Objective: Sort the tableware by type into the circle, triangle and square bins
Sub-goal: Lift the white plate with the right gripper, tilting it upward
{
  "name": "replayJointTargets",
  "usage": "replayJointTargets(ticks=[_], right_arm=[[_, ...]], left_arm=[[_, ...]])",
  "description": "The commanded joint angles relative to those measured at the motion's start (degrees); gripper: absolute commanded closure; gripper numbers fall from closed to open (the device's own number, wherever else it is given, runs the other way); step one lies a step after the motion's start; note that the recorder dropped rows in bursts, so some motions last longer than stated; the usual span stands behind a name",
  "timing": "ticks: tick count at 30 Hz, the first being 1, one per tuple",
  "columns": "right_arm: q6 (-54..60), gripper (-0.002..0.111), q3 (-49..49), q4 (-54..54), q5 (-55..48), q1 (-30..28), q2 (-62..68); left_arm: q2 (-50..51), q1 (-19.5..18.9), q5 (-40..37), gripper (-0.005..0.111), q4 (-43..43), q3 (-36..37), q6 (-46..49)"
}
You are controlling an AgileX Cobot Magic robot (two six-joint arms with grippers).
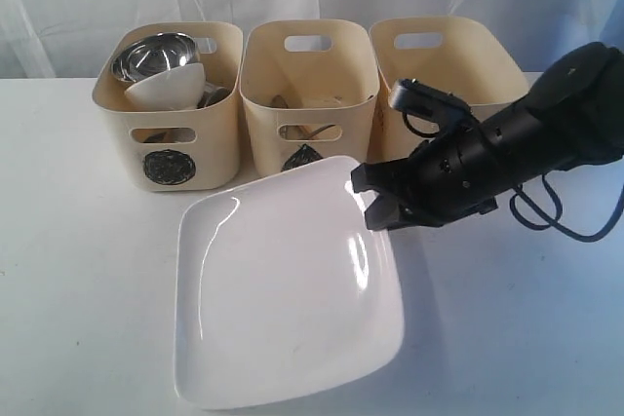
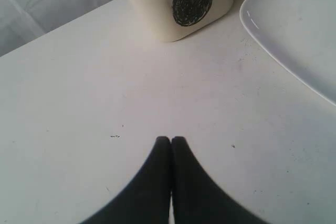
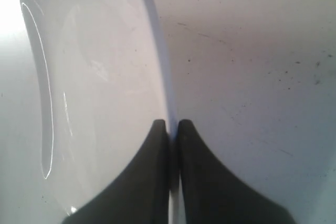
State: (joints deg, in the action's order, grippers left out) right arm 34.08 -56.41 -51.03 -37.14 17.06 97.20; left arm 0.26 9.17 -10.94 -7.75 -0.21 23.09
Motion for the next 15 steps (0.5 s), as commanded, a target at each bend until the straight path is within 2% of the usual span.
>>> replayJointTargets(ticks=[1,15], right_arm=[[0.66,0.108,0.22,-1.00,-1.03,-0.51,-2.39],[0.66,0.108,-2.43,-1.65,-2.78,-0.51,-8.04]], left_arm=[[-0.26,0.25,0.21,0.107,-0.79,0.21,-0.14],[-0.26,0.39,0.21,0.107,-0.79,0.21,-0.14]])
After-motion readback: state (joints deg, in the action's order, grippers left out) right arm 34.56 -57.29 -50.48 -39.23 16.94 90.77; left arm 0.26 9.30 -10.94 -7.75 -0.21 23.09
